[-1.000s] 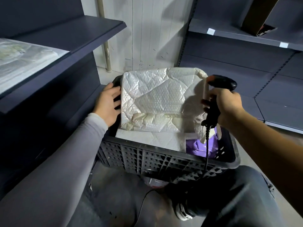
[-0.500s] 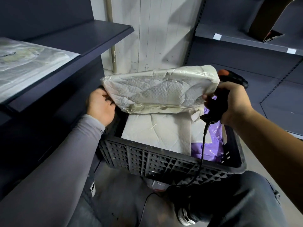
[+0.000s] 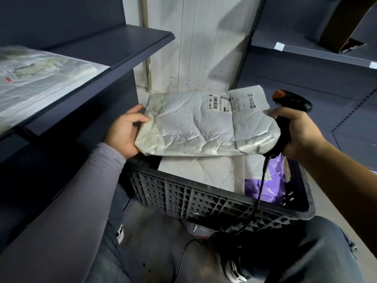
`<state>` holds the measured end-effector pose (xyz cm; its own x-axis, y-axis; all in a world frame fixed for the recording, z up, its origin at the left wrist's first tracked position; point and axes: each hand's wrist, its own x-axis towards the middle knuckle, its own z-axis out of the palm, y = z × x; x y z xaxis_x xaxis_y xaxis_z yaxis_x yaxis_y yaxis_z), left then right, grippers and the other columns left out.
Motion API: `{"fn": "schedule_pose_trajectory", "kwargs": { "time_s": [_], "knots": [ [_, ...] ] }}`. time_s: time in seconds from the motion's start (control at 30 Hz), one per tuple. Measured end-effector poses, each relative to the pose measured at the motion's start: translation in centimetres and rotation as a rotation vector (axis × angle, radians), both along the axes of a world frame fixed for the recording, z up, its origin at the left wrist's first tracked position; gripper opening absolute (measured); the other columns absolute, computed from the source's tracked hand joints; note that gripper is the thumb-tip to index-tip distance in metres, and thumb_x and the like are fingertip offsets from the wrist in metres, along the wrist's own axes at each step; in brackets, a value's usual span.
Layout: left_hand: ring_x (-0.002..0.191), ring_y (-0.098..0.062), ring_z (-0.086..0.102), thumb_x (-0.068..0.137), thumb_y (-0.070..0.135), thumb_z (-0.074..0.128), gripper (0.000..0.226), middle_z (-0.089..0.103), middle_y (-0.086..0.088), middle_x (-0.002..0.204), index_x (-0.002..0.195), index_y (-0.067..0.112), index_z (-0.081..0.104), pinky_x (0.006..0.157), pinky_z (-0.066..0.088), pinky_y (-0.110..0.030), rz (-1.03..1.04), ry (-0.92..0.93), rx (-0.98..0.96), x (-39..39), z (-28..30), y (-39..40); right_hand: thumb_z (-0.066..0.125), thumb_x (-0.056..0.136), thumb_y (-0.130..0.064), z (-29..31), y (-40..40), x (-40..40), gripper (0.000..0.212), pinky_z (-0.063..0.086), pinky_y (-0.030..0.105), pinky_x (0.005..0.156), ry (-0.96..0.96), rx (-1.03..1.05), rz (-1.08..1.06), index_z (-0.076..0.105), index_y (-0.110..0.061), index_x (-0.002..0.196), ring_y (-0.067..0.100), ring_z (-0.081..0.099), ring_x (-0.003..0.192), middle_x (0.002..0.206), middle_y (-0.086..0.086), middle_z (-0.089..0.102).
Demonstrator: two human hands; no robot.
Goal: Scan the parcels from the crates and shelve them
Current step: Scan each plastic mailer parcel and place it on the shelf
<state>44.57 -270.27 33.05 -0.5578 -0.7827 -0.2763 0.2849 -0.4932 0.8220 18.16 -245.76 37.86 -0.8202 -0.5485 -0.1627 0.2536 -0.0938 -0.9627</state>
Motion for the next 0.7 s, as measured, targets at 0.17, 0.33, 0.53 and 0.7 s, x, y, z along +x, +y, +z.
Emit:
{"fn": "schedule_pose_trajectory", "kwargs": {
  "time_s": [0.17, 0.33, 0.53, 0.7],
  "knots": [
    [0.117, -0.035, 0.069, 0.094, -0.015, 0.046, 0.057, 0.07, -0.015, 0.129, 0.141, 0.012, 0.06, 0.096, 0.058, -0.05, -0.177, -0.129, -0.223, 0.7, -0.6, -0.8, 0.078, 0.076, 0.005, -0.2, -0.6, 0.9, 0.022, 0.057, 0.039, 0.064, 0.06, 0.067, -0.016, 0.066, -0.007, 0.09, 0.027, 0.067, 0.065, 0.077, 0.012, 0.063],
    [0.111, -0.031, 0.071, 0.094, -0.011, 0.054, 0.046, 0.07, -0.018, 0.128, 0.136, 0.006, 0.064, 0.088, 0.062, -0.042, -0.229, -0.272, -0.262, 1.3, -0.7, -1.3, 0.073, 0.076, 0.017, -0.4, -1.0, 1.0, 0.024, 0.062, 0.038, 0.077, 0.105, 0.051, -0.048, 0.063, -0.005, 0.079, 0.025, 0.071, 0.07, 0.075, 0.011, 0.068],
    [0.085, -0.02, 0.076, 0.102, 0.01, 0.056, 0.027, 0.076, -0.007, 0.109, 0.123, 0.022, 0.07, 0.076, 0.061, -0.04, -0.28, -0.329, -0.188, 1.8, -0.4, -1.7, 0.072, 0.074, 0.019, -0.8, -0.7, 0.7, 0.023, 0.063, 0.033, 0.072, 0.129, 0.063, -0.102, 0.065, -0.001, 0.079, 0.024, 0.07, 0.065, 0.074, 0.013, 0.067],
    [0.086, -0.028, 0.078, 0.103, 0.011, 0.058, 0.032, 0.076, -0.011, 0.112, 0.131, 0.027, 0.064, 0.064, 0.064, -0.041, -0.397, -0.434, -0.235, 2.3, -0.3, -2.0, 0.074, 0.074, 0.019, -0.6, -0.9, 0.4, 0.023, 0.06, 0.028, 0.061, 0.159, 0.079, -0.114, 0.066, -0.001, 0.082, 0.02, 0.069, 0.057, 0.07, 0.012, 0.067]
  ]
}}
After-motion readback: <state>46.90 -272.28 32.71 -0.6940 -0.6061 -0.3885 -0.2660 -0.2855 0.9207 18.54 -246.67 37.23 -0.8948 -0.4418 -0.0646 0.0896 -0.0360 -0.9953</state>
